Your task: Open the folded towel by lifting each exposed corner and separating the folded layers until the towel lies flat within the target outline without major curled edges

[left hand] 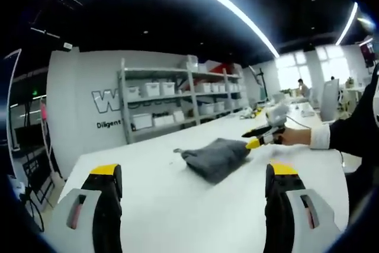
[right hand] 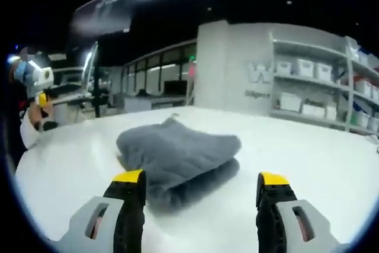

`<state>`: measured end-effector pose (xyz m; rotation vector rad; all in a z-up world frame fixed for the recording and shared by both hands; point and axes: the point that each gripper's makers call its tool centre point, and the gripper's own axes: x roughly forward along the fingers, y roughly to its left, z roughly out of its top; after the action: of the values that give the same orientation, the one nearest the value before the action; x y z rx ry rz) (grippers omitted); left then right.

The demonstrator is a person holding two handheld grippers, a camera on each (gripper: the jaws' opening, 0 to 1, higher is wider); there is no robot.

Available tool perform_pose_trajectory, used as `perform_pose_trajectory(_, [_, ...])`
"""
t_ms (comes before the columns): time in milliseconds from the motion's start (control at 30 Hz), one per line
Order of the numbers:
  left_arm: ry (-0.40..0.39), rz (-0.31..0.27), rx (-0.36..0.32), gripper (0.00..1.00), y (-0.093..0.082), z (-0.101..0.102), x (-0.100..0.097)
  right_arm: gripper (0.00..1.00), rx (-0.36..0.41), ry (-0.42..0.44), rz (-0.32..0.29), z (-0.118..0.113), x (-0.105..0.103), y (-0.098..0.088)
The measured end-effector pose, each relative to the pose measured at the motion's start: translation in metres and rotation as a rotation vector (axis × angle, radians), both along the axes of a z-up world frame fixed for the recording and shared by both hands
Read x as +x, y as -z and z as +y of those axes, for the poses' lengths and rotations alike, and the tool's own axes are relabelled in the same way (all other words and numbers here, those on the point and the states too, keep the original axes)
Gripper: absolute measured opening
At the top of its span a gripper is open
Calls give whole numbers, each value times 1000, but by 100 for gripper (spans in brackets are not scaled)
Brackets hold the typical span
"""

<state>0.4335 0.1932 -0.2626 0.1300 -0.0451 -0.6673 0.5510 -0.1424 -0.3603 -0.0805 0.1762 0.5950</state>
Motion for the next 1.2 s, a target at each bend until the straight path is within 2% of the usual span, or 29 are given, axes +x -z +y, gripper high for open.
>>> perform_pose_trajectory(100, [17,-11,-38,100,-7,-7,-4,72,21,-10,32,-2,-3,1])
perform_pose_trajectory(200, [18,-22,-35,100,-9,-10,-8,69,11,0,31,-2,-6,4])
perform_pose_trajectory(333, [-73,-42,19,100,-8,4,-3,66,25,-5,39,3,-9,4])
perform_pose_trajectory(500, [-103,-33,27,100,-5,14,-1,61,46,-14,59,7,-13,8])
perform_pose_trajectory(800, [-84,-30,30,100,-2,8,-2,47,77,-45,89,17,-18,11])
perform_pose_trajectory(1033, [-87,-29,36,100,0,9,0,33,47,-84,78,27,-23,12])
perform_pose_trajectory(1100, [-88,-29,37,100,0,9,0,28,74,-112,88,34,-26,11])
perform_pose_trajectory(1133, [-87,-30,40,100,0,8,1,27,108,-132,109,39,-29,11])
perform_pose_trajectory(1200, [-86,-29,42,100,1,7,1,28,122,-155,137,47,-31,15])
